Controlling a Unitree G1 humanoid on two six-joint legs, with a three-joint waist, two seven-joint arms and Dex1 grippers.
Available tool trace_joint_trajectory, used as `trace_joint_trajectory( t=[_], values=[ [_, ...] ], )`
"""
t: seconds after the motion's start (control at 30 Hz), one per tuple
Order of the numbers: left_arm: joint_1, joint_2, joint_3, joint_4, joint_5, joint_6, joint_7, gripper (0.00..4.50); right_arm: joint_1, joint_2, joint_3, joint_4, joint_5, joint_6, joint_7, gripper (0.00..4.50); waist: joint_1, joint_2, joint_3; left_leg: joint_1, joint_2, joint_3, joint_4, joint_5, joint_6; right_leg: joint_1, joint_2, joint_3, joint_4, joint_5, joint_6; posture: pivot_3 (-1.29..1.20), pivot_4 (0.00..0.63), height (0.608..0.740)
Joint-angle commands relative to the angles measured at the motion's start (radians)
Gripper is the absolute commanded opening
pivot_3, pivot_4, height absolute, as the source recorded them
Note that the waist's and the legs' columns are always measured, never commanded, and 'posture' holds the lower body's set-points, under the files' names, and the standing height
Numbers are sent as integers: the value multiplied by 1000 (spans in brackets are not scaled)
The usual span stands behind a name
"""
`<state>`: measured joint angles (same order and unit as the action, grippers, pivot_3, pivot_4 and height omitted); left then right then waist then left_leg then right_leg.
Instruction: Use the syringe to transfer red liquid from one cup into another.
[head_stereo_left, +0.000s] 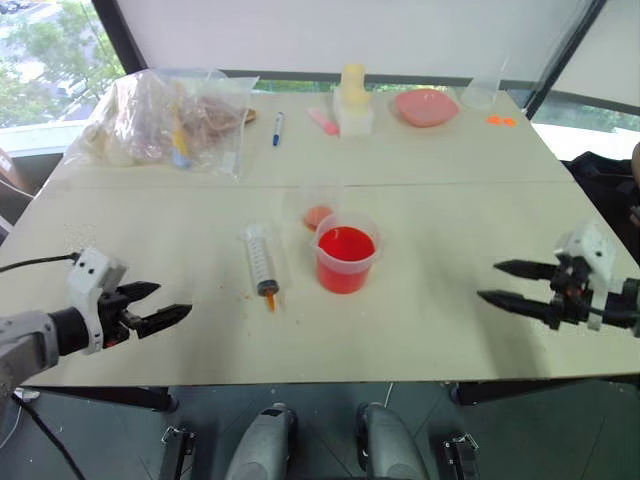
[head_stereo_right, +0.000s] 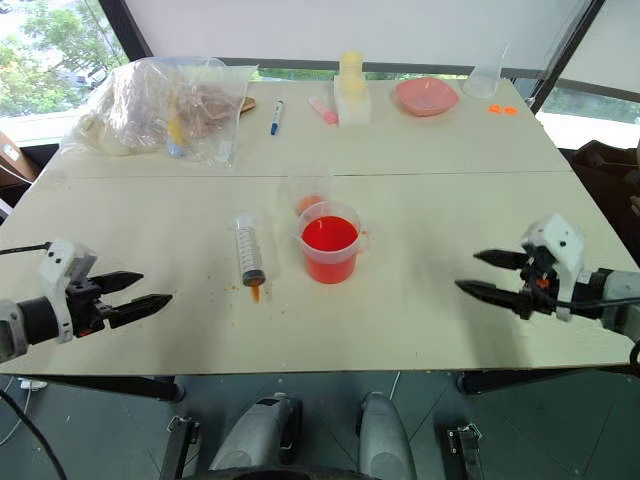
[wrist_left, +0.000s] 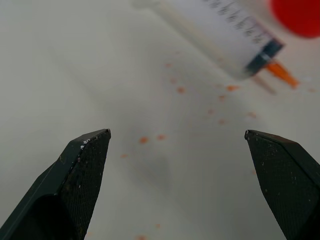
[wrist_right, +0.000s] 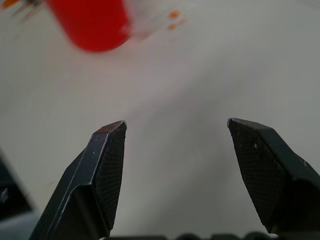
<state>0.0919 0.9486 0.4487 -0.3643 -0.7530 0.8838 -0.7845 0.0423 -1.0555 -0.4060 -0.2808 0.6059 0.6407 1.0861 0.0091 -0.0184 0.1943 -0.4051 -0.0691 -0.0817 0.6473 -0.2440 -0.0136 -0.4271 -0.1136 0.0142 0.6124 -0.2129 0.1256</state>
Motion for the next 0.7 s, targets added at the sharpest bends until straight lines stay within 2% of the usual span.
trace_joint_trajectory(
  t=[0.03, 0.23, 0.3, 0.4, 0.53, 0.7],
  values=[
    [-41, -2, -11, -2, 0, 1, 7, 4460, -21, 2, -10, -64, 22, 12, -16, 3378, -1, 0, 0, 0, 0, 0, 0, 0, 0, 0, 0, 0, 0, 0, 0, 0, 150, 740],
    [-17, 45, -46, -62, 9, 31, -32, 4460, -37, 17, 1, -87, 23, 21, -29, 3378, 2, 0, 0, -2, 0, 0, -1, 0, 0, -2, 0, 0, -1, 0, 0, 0, 150, 740],
    [-18, 37, -79, -76, 77, 3, 23, 4460, -46, 22, 12, -78, 16, 16, -30, 3378, 3, 0, 0, -2, 0, 0, -1, 0, 0, -2, 0, 0, -1, 0, 0, 0, 150, 740],
    [-35, 15, -85, -115, 47, 34, 38, 4460, -50, 26, 27, -67, 3, 8, -31, 3378, 4, 0, 0, -2, 0, 0, 0, 0, 0, -2, -1, 0, -1, 0, 0, 0, 150, 740],
    [-68, 23, -95, -133, -5, 134, 55, 4460, -61, 34, 42, -62, -5, -3, -37, 3378, 4, 0, 0, -2, 0, 0, -1, 0, 1, -2, -1, 0, -2, 0, 0, 0, 150, 740],
    [-171, 88, -157, -58, -18, 287, 65, 4460, -76, 38, 55, -61, -6, -8, -43, 3378, 2, 0, 0, -2, 0, 0, 0, 0, 1, -2, 0, -1, -1, 0, 0, 0, 150, 740]
  ],
)
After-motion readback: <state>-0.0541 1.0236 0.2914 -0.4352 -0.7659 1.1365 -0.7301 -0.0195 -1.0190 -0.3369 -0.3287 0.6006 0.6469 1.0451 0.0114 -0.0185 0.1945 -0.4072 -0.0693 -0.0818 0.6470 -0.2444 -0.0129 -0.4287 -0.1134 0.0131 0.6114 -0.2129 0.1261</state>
